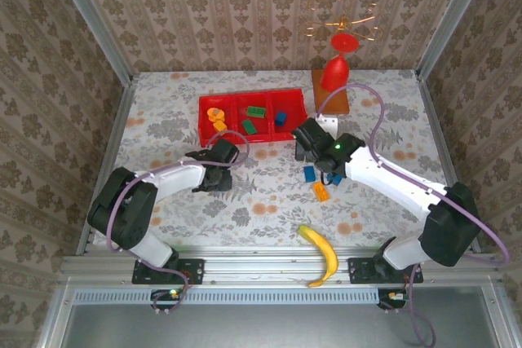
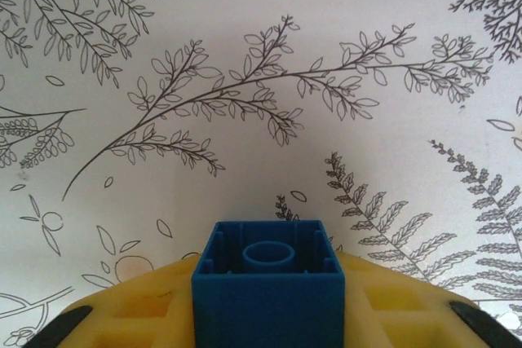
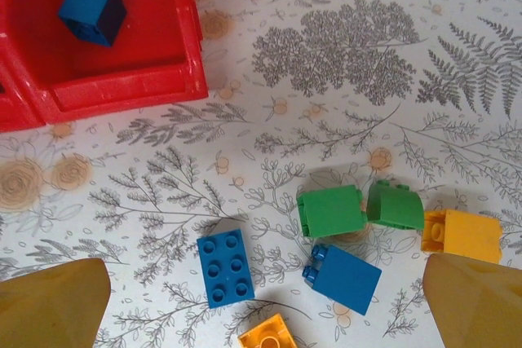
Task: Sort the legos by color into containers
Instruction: Pick up the lego from the center of the table, then place the lego in the container.
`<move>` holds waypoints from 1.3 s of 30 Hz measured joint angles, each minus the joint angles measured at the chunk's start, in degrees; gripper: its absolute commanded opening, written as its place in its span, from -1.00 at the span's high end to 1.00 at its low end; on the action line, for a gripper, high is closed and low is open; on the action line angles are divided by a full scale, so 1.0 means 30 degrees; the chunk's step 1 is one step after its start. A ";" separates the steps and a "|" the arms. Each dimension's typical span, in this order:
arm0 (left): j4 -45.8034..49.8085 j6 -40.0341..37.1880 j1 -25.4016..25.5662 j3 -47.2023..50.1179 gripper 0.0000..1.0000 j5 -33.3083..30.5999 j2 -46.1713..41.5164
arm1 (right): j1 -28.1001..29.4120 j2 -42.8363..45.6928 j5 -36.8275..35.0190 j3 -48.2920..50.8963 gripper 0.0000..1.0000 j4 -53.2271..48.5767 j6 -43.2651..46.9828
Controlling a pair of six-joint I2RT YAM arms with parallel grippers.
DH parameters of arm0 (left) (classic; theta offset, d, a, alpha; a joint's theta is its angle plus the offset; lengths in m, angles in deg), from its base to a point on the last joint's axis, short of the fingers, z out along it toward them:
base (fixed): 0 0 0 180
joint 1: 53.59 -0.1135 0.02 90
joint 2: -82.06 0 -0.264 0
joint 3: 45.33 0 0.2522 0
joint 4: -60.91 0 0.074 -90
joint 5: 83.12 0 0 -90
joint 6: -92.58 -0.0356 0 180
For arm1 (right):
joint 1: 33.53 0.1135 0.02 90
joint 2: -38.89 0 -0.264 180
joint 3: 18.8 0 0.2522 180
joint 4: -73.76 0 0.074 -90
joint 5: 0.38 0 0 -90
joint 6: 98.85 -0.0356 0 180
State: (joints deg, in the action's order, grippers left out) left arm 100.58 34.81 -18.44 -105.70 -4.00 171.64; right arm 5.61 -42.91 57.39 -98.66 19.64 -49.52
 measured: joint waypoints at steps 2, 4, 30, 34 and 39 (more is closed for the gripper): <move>-0.0087 -0.0029 0.0000 0.0000 0.43 0.0058 0.0015 | -0.0015 0.0189 -0.0138 0.0000 -1.00 0.0022 0.0000; -0.0138 -0.0044 0.0044 -0.0036 0.43 0.0066 0.0015 | -0.0066 0.0299 -0.0211 0.0029 -1.00 0.0087 -0.0007; -0.5515 -0.3920 0.2142 -0.9355 0.42 0.1224 0.3643 | -0.2251 0.6557 -0.1829 0.4473 -1.00 -0.0073 -0.1188; -0.6135 -0.4852 0.2295 -1.1599 0.42 0.1413 0.5799 | -0.2346 0.7133 -0.1843 0.4801 -1.00 -0.0073 -0.1348; -0.6244 -0.6025 0.2543 -1.4535 0.40 0.1661 0.8393 | -0.2557 0.7555 -0.1843 0.5202 -1.00 -0.0066 -0.1523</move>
State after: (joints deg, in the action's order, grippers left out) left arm 81.85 16.73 -10.81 -149.31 0.99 196.82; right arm -2.06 -20.24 51.86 -83.06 19.44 -54.09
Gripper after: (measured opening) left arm 0.343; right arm 0.999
